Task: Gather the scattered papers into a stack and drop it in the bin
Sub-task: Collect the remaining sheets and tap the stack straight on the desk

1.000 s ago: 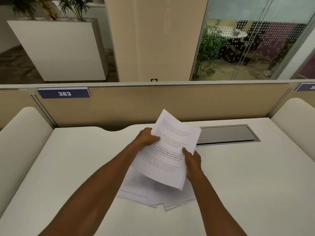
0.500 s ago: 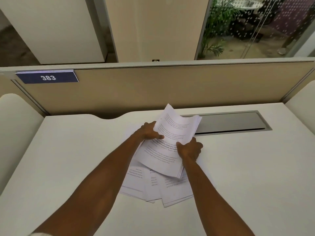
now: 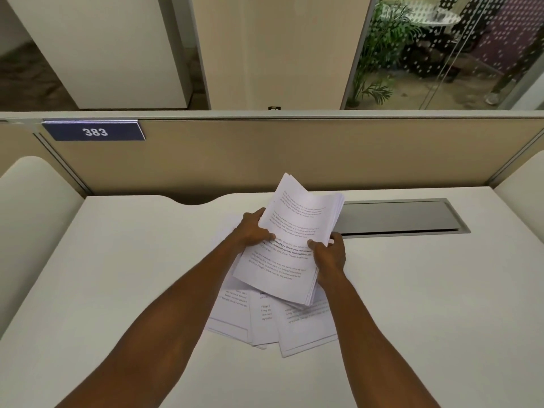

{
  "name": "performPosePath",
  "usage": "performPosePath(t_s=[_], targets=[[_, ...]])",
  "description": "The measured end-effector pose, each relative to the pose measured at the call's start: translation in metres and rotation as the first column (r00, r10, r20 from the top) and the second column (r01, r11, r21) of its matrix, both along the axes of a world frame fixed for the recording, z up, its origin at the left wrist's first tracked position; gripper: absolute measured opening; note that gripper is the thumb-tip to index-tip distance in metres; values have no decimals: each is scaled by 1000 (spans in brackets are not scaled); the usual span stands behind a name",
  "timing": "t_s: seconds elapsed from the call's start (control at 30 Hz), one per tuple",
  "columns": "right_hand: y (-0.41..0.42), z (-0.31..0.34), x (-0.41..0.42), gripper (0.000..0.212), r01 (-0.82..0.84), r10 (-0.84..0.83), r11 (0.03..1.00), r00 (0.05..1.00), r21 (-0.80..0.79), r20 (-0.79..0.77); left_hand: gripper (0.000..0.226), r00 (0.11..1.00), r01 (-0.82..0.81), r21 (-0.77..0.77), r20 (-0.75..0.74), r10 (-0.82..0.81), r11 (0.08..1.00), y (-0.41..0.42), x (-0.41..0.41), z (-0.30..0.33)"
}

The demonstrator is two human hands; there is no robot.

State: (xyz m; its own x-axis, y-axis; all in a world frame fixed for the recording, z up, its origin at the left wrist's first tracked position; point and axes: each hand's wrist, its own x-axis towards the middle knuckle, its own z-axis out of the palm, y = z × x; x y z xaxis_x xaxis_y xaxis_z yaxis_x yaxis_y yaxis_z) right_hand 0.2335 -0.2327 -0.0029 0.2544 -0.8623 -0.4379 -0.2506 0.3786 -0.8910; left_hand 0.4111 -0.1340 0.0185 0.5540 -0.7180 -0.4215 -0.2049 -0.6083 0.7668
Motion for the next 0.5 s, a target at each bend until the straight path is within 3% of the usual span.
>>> performPosePath(t_s=[0.2,0.33,0.5], targets=[[3,38,-5,42,-85,102,991,979,-101,176,65,987,-160,-144,-51,154,977,17,-6,17],[-1,84,-11,46,-208,231,973,917,-104,325,71,938,-277,-365,-303,168,889,39,-9,36],[-18,127,-20,61,-404,409,911,864,-80,293,67,853,-425,-514,-504,139,745,67,-38,51]])
